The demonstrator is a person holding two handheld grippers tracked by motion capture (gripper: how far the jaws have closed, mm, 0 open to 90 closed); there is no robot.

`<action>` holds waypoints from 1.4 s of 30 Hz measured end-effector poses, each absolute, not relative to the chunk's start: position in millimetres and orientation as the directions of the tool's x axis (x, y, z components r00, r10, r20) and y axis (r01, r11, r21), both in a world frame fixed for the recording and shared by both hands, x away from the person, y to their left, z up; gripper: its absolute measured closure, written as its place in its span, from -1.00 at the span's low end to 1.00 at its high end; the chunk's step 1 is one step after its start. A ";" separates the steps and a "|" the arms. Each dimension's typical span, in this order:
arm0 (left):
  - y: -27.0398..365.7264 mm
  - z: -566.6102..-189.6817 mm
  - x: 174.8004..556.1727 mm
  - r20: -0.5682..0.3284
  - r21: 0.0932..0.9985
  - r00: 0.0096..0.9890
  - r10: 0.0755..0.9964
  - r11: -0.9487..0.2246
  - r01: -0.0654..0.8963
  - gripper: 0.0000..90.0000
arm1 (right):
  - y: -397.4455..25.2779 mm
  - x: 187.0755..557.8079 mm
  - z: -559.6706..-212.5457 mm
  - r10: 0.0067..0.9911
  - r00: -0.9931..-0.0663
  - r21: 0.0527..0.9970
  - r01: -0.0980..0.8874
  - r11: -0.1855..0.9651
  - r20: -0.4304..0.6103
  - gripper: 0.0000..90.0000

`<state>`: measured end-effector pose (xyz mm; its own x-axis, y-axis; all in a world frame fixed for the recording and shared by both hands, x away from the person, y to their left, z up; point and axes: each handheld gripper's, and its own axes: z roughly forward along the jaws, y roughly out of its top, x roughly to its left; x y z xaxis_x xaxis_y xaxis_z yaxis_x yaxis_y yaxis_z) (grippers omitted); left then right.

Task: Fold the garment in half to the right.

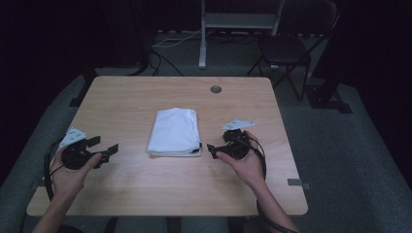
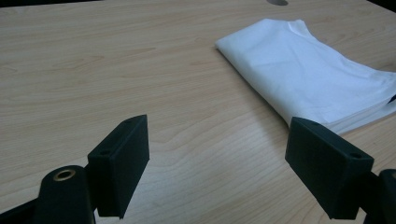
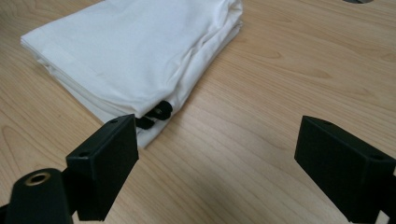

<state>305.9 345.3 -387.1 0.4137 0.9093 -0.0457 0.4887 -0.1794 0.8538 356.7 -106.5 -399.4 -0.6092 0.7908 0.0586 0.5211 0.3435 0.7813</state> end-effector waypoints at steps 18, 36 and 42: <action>359.8 -388.9 295.3 -0.048 0.865 0.389 0.920 -0.157 0.477 -0.53 | -129.5 342.3 -397.3 0.813 -0.578 0.791 0.527 0.311 0.066 -0.71; 378.3 -396.3 283.5 -0.049 0.869 0.356 0.933 -0.135 0.476 -0.53 | -154.5 327.0 -402.0 0.832 -0.550 0.797 0.536 0.280 0.077 -0.71; 385.6 -400.1 279.0 -0.043 0.868 0.348 0.937 -0.138 0.478 -0.52 | -160.7 323.0 -402.8 0.837 -0.541 0.797 0.539 0.272 0.080 -0.71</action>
<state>279.0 385.6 -400.1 0.3480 0.9365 -0.0427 0.4778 -0.1380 0.8676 323.0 -160.7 -402.8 -0.5409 0.8373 0.0802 0.5392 0.2720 0.7971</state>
